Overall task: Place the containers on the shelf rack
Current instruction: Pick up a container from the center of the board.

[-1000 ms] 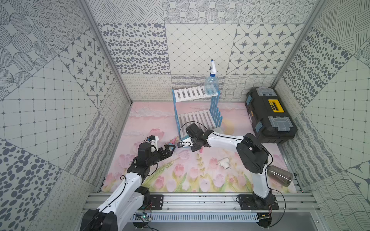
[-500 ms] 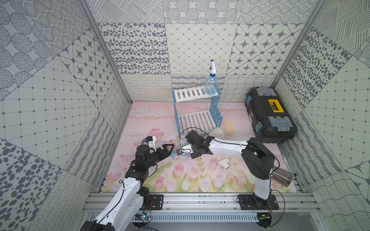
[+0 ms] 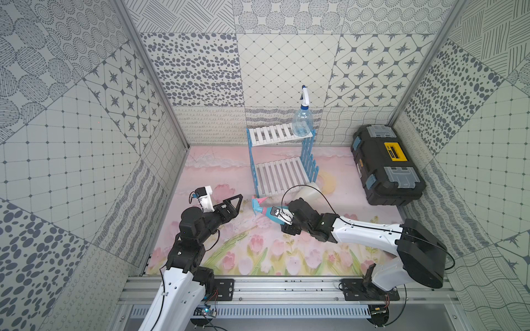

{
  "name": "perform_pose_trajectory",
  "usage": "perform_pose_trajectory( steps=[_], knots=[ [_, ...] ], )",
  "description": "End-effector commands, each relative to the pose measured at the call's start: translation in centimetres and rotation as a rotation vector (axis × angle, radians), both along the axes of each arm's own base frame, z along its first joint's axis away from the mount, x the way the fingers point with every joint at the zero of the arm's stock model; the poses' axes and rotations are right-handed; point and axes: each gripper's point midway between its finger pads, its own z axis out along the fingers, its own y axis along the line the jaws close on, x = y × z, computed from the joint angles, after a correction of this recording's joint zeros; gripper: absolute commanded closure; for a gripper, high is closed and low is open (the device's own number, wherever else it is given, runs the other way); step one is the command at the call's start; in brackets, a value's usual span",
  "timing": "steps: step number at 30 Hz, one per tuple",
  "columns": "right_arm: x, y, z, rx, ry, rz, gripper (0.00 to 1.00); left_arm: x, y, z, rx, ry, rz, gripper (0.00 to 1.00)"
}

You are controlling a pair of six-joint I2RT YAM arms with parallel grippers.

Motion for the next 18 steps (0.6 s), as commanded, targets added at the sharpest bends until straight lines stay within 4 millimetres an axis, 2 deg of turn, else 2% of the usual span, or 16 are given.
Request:
perform_pose_trajectory(
  steps=[1,5,9,12,15,18],
  knots=[
    [2.5,1.0,5.1,0.317,-0.088,-0.202,0.22,0.1,-2.8,3.0,-0.079,-0.035,-0.169,0.07],
    [3.7,1.7,7.2,0.406,-0.157,-0.29,0.22,0.2,-5.2,4.2,-0.11,-0.05,-0.268,0.07],
    [3.8,2.9,7.7,0.447,-0.171,-0.299,0.22,0.3,-7.5,4.1,-0.074,-0.058,-0.319,0.07],
    [3.3,3.9,8.1,0.47,-0.172,-0.273,0.22,0.9,-7.7,3.3,-0.074,-0.028,-0.298,0.11],
    [3.0,4.4,7.9,0.461,-0.167,-0.262,0.21,1.5,-7.9,3.4,-0.095,-0.038,-0.289,0.17],
    [2.7,4.6,7.6,0.456,-0.162,-0.257,0.21,2.1,-7.7,3.2,-0.086,-0.037,-0.27,0.28]
  ],
)
